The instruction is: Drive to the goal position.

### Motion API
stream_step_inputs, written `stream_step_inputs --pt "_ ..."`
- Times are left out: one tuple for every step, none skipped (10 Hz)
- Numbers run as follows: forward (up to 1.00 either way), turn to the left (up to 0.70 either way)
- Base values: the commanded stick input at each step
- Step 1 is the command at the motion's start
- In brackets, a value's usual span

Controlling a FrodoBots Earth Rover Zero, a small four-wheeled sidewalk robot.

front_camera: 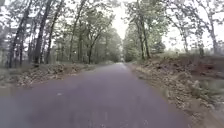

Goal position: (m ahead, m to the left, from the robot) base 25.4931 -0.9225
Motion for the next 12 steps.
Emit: stream_step_inputs --pt "0.70 0.00" --pt "0.70 0.00" --pt "0.70 0.00" --pt "0.70 0.00" --pt "0.70 0.00" --pt "0.70 0.00" --pt "0.70 0.00" --pt "0.70 0.00" --pt "0.70 0.00" --pt "0.70 0.00" --pt "0.70 0.00" --pt "0.70 0.00"
